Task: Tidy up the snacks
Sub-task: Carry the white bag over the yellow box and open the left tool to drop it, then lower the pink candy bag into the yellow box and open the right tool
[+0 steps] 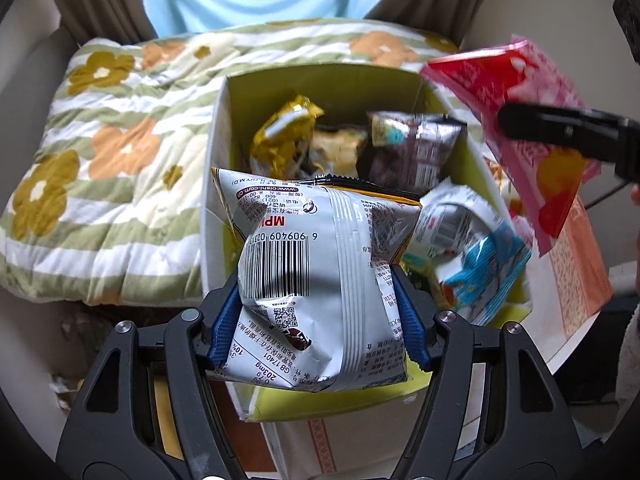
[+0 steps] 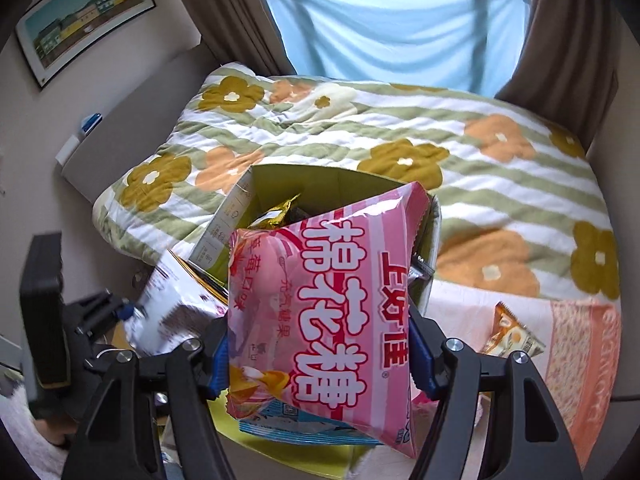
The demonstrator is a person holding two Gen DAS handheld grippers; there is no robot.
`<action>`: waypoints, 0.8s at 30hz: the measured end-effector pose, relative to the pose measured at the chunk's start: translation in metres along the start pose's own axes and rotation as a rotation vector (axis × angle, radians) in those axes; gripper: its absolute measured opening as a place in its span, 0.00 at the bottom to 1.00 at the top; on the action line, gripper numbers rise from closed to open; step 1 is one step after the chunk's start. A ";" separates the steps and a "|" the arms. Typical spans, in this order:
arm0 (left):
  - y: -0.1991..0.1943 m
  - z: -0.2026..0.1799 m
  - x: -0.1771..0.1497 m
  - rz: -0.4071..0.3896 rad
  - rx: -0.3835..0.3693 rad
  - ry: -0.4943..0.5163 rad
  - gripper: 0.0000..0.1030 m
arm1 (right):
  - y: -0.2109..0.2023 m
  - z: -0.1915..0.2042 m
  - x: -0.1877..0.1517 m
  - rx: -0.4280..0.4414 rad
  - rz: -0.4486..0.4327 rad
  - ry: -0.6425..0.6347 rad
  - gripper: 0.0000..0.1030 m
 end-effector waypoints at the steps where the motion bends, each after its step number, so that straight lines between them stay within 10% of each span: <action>1: 0.002 0.000 0.000 0.001 0.001 0.001 0.62 | 0.004 0.001 0.001 0.000 0.002 0.002 0.63; 4: 0.008 -0.004 0.002 -0.010 0.026 0.008 0.72 | 0.010 0.002 0.002 0.001 0.013 -0.003 0.63; 6: 0.006 -0.009 0.003 -0.018 0.042 0.016 0.99 | 0.014 0.002 0.005 0.003 0.019 -0.010 0.63; 21: -0.020 0.003 -0.016 -0.067 0.036 -0.115 1.00 | 0.041 0.018 0.008 0.040 0.061 -0.042 0.66; 24: -0.024 0.008 -0.018 -0.070 0.049 -0.131 1.00 | 0.043 0.026 0.009 0.052 0.053 -0.055 0.79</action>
Point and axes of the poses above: each gripper's, at about its wrist camera, not at the fingertips, and y roughly the way its jaws point, z to its left, x to its top, the point moved 5 cm from there along y, roughly the way its jaws point, and after that the axes turned 15 degrees about y, right-handed, at the moved point
